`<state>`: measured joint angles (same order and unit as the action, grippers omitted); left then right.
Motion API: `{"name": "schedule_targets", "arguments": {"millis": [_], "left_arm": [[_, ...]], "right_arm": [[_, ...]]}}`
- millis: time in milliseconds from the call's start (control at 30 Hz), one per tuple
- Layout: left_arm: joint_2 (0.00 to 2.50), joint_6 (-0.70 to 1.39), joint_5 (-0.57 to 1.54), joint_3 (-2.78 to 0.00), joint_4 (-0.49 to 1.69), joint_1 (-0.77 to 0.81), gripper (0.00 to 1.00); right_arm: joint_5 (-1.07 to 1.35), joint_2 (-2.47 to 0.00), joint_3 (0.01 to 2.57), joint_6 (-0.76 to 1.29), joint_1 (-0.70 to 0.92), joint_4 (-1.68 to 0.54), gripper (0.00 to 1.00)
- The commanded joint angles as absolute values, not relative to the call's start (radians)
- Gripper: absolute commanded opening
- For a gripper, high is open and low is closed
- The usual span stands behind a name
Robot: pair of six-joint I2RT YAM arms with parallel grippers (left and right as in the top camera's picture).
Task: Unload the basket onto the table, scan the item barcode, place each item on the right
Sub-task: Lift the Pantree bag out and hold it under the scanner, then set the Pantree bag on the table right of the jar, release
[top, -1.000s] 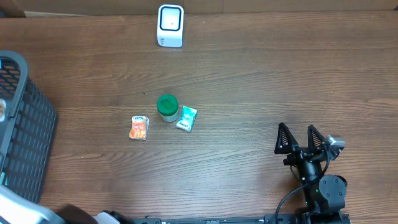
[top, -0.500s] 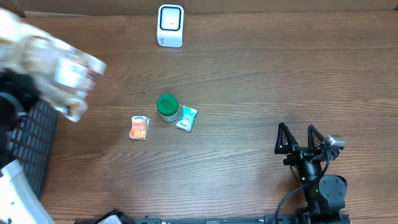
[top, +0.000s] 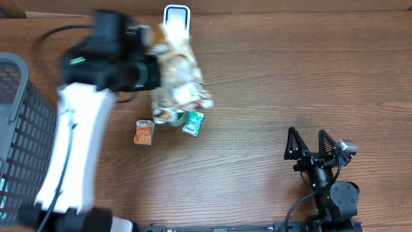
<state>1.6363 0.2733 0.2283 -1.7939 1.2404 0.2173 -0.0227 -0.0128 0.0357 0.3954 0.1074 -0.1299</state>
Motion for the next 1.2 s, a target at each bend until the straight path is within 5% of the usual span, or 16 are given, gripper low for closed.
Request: {"name": "schedule_targets", "arguments": {"millis": [0, 467, 600, 700, 1167], "left_arm": [[1.752, 0.281, 0.191, -1.802, 1.220, 0.349, 0.04], [2.090, 0.443, 0.173, -1.802, 1.159, 0.526, 0.05], [2.119, 0.435, 0.174, -1.802, 1.158, 0.526, 0.42], [2.116, 0.406, 0.173, -1.803, 1.145, 0.526, 0.52], [1.897, 0.332, 0.168, -2.057, 1.319, 0.438, 0.53]], "right_arm": [[-0.020, -0.004, 0.029, 0.392, 0.115, -0.125, 1.00], [-0.020, -0.004, 0.029, 0.392, 0.115, -0.125, 1.00], [-0.020, -0.004, 0.029, 0.392, 0.115, -0.125, 1.00], [-0.020, -0.004, 0.029, 0.392, 0.115, -0.125, 1.00], [-0.020, -0.004, 0.029, 0.392, 0.115, -0.125, 1.00]]}}
